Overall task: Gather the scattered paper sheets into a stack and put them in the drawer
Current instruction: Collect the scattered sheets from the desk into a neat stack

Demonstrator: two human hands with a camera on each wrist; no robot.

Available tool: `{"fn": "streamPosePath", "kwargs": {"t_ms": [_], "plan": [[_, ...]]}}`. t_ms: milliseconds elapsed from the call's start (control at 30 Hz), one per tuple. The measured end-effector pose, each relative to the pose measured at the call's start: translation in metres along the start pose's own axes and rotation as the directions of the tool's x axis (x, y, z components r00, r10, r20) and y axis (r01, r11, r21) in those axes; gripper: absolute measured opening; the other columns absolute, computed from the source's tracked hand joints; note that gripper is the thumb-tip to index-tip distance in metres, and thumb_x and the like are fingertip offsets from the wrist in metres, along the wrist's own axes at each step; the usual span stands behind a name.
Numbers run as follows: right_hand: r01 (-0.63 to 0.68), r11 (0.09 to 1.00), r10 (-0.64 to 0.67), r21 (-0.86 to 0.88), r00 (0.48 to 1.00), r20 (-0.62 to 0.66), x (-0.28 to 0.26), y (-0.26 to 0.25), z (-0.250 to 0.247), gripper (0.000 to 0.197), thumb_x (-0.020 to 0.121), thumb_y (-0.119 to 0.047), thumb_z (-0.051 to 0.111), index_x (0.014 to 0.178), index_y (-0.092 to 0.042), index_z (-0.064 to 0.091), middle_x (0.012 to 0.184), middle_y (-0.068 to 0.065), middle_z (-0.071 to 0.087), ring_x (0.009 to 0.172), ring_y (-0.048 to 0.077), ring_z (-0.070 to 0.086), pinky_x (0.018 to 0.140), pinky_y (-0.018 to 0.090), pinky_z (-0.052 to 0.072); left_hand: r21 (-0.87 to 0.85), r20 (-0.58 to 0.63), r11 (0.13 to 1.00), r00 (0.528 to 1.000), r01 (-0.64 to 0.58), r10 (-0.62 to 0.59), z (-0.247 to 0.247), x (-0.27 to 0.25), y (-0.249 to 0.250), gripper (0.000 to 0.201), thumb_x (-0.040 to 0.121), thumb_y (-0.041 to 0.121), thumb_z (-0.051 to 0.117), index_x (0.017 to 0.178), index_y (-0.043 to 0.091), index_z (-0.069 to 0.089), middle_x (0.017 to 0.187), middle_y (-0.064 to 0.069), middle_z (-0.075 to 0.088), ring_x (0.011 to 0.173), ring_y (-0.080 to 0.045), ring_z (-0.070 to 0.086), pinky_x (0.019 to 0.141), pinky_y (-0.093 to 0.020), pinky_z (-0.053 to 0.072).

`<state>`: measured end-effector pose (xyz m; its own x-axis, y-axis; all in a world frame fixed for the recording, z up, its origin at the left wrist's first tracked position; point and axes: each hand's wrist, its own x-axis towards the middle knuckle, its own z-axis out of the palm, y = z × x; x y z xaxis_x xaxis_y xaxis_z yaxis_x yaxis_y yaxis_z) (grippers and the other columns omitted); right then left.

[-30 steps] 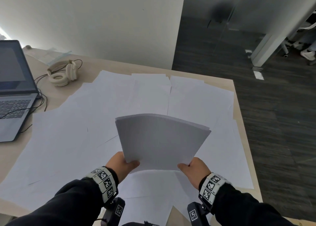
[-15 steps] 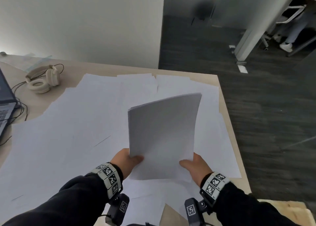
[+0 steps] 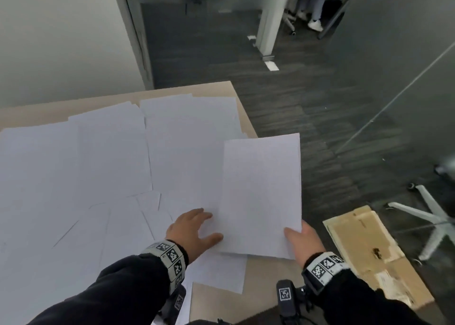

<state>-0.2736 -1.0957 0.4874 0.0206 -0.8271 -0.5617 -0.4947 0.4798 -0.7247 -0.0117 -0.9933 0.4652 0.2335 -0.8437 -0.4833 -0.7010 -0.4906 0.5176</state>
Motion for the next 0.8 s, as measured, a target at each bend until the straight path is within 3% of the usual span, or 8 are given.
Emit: {"fn": "streamPosePath", "kwargs": {"t_ms": [67, 133, 300, 433, 600, 700, 800], "plan": [[-0.057, 0.998, 0.059, 0.031, 0.995, -0.08, 0.004, 0.014, -0.016, 0.021, 0.091, -0.005, 0.048, 0.103, -0.018, 0.059, 0.088, -0.004, 0.064, 0.077, 0.007, 0.058, 0.058, 0.022, 0.039, 0.218, 0.018, 0.976, 1.0, 0.011, -0.015, 0.012, -0.004, 0.001, 0.099, 0.066, 0.086, 0.049, 0.15, 0.046, 0.015, 0.163, 0.014, -0.004, 0.151, -0.014, -0.004, 0.12, -0.045, 0.009], [-0.107, 0.993, 0.113, 0.046, 0.982, -0.148, 0.007, 0.026, -0.029, 0.021, 0.091, -0.006, 0.048, 0.106, -0.015, 0.059, 0.087, 0.0, 0.063, 0.075, 0.009, 0.057, 0.057, 0.022, 0.038, 0.35, 0.058, 0.937, 0.998, 0.012, -0.035, 0.026, -0.007, -0.004, 0.117, 0.055, 0.093, 0.045, 0.15, 0.048, -0.005, 0.16, 0.011, -0.026, 0.148, -0.018, -0.022, 0.119, -0.051, -0.002], [-0.171, 0.984, 0.176, 0.042, 0.957, -0.23, 0.014, 0.048, -0.044, 0.021, 0.089, -0.01, 0.05, 0.108, -0.013, 0.06, 0.09, 0.007, 0.064, 0.076, 0.02, 0.057, 0.06, 0.027, 0.039, 0.462, 0.151, 0.883, 0.988, -0.086, 0.017, 0.048, -0.016, -0.003, 0.129, 0.049, 0.096, 0.045, 0.144, 0.047, -0.028, 0.15, 0.007, -0.046, 0.141, -0.024, -0.038, 0.114, -0.059, -0.011], [-0.166, 0.985, 0.173, 0.049, 0.953, -0.248, 0.014, 0.048, -0.044, 0.018, 0.09, -0.01, 0.05, 0.105, -0.011, 0.059, 0.082, 0.001, 0.061, 0.073, 0.019, 0.056, 0.058, 0.027, 0.038, 0.472, 0.197, 0.877, 0.98, -0.092, -0.003, 0.06, -0.017, 0.007, 0.131, 0.051, 0.092, 0.05, 0.142, 0.047, -0.032, 0.149, 0.007, -0.046, 0.14, -0.025, -0.04, 0.113, -0.063, -0.012], [-0.149, 0.986, 0.161, 0.069, 0.962, -0.222, 0.015, 0.044, -0.045, 0.02, 0.089, -0.009, 0.05, 0.106, -0.012, 0.06, 0.086, 0.005, 0.064, 0.076, 0.021, 0.059, 0.06, 0.027, 0.04, 0.434, 0.12, 0.901, 0.992, -0.01, -0.047, 0.046, 0.001, 0.006, 0.123, 0.059, 0.086, 0.054, 0.145, 0.048, -0.025, 0.155, 0.011, -0.037, 0.145, -0.021, -0.03, 0.116, -0.058, -0.006], [-0.144, 0.986, 0.158, 0.082, 0.964, -0.216, 0.017, 0.044, -0.046, 0.021, 0.089, -0.01, 0.05, 0.107, -0.014, 0.06, 0.088, 0.003, 0.064, 0.078, 0.02, 0.059, 0.061, 0.027, 0.041, 0.394, 0.043, 0.919, 0.999, 0.011, -0.031, 0.031, 0.012, 0.0, 0.112, 0.066, 0.081, 0.054, 0.149, 0.047, -0.012, 0.16, 0.015, -0.021, 0.149, -0.016, -0.016, 0.118, -0.052, 0.003], [-0.138, 0.987, 0.152, 0.081, 0.969, -0.196, 0.017, 0.044, -0.045, 0.021, 0.09, -0.011, 0.05, 0.108, -0.015, 0.06, 0.089, 0.002, 0.063, 0.079, 0.018, 0.058, 0.061, 0.027, 0.04, 0.33, -0.02, 0.944, 1.0, 0.016, -0.01, 0.014, 0.016, 0.0, 0.089, 0.077, 0.071, 0.052, 0.152, 0.043, 0.012, 0.163, 0.015, 0.0, 0.15, -0.012, 0.002, 0.119, -0.046, 0.013]]}}
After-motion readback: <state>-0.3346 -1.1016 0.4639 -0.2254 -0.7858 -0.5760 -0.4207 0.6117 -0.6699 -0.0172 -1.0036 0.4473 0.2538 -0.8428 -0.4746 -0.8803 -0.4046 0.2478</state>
